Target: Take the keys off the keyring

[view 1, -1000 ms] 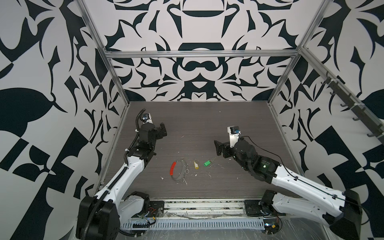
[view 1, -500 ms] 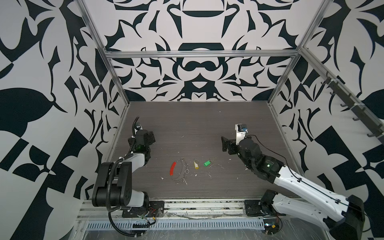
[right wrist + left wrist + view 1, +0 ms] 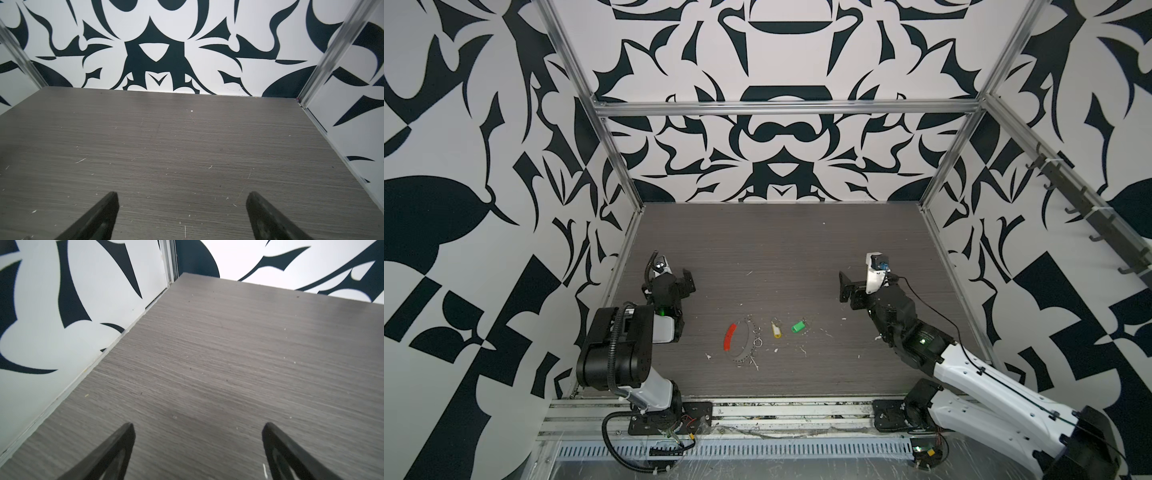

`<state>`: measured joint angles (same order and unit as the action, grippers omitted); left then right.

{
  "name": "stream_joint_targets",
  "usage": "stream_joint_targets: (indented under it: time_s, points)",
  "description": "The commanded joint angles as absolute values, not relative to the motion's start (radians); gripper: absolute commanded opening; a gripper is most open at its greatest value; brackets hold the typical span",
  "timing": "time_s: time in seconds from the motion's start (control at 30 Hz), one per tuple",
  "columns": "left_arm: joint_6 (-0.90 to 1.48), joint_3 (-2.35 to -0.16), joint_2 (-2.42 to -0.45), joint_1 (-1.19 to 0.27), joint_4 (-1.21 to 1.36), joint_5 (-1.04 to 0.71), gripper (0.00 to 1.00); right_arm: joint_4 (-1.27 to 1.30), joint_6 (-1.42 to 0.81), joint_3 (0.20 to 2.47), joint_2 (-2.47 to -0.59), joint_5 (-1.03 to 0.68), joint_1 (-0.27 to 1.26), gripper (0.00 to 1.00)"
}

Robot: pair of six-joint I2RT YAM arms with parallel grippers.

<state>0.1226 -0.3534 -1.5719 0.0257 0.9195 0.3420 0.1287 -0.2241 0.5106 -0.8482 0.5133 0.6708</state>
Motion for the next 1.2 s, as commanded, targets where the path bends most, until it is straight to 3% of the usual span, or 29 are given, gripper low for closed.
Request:
stream_joint_targets:
  time_s: [0.0,0.2,0.5,0.8,0.93,1.17]
  points:
    - [0.138,-0.348,-1.565,0.031,0.985,0.350,0.99,0.268,-0.178,0.497,-0.857,0.592,0.653,0.99]
    - [0.139,-0.349,-1.567,0.030,0.985,0.351,0.99,0.367,-0.040,0.447,-0.900,0.652,0.511,0.99]
    - [0.134,-0.350,-1.566,0.030,0.984,0.352,0.99,0.719,-0.030,0.262,-1.129,0.439,0.192,0.99]
    - [0.135,-0.351,-1.567,0.031,0.983,0.352,0.99,1.077,-0.025,0.274,-1.561,0.363,0.131,0.99]
    - [0.134,-0.350,-1.568,0.031,0.984,0.352,0.99,0.938,-0.022,0.347,-1.556,0.321,0.120,0.99]
    - [0.135,-0.354,-1.569,0.030,0.979,0.352,0.99,0.962,-0.048,0.336,-1.562,0.395,0.115,0.99]
